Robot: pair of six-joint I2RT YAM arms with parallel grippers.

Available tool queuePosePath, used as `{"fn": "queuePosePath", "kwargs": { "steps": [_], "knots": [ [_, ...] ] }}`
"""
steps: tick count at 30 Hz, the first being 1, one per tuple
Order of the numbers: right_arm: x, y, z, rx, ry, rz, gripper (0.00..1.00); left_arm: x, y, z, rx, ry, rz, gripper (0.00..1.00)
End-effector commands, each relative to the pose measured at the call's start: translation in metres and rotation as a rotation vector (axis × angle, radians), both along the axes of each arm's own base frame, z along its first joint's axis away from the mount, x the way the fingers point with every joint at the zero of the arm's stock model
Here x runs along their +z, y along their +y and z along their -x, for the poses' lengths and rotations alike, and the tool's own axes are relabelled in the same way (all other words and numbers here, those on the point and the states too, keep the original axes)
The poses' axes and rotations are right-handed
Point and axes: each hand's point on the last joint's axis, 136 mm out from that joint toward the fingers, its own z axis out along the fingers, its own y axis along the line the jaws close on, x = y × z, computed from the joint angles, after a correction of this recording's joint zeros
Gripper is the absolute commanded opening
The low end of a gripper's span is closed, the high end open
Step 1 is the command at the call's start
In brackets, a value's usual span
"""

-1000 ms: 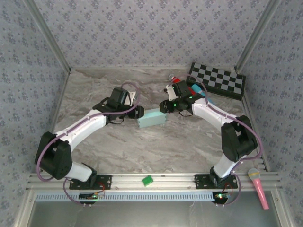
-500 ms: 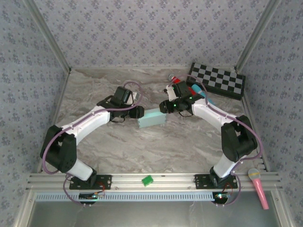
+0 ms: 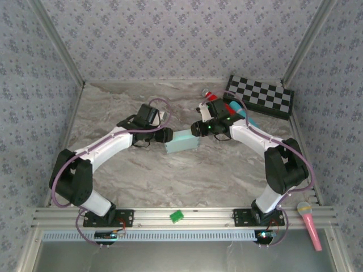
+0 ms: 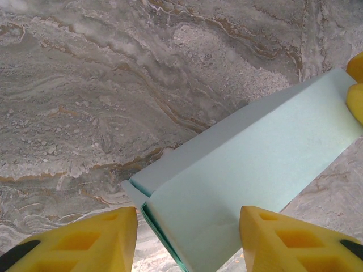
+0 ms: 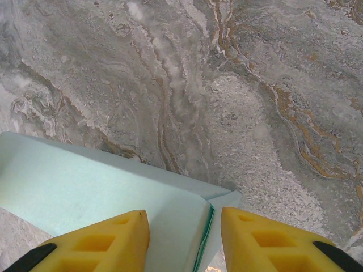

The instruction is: Fold the paper box

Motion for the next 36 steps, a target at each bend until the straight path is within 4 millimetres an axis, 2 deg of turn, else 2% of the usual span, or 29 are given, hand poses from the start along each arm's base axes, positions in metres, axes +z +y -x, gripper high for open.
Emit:
{"fn": "queuePosePath", "kwargs": {
  "steps": [1,19,23,30,36],
  "knots": [
    [-0.066,-0.029,0.037,-0.025,0.195,0.179,0.4,-0.023,0.014,0.011,0.005,0.062,-0.081,0.5],
    [-0.088,-0.04,0.041,-0.061,0.208,0.237,0.4,-0.05,0.031,0.029,0.002,0.088,-0.154,0.49],
    [-0.086,-0.04,0.039,-0.071,0.202,0.237,0.39,-0.051,0.032,0.03,0.004,0.088,-0.16,0.48],
    [-0.069,-0.032,0.033,-0.08,0.17,0.18,0.38,-0.022,0.024,0.022,0.003,0.004,-0.087,0.48],
    [-0.075,-0.033,0.033,-0.08,0.189,0.194,0.37,-0.005,0.026,0.015,0.012,-0.06,-0.077,0.5]
  ]
}}
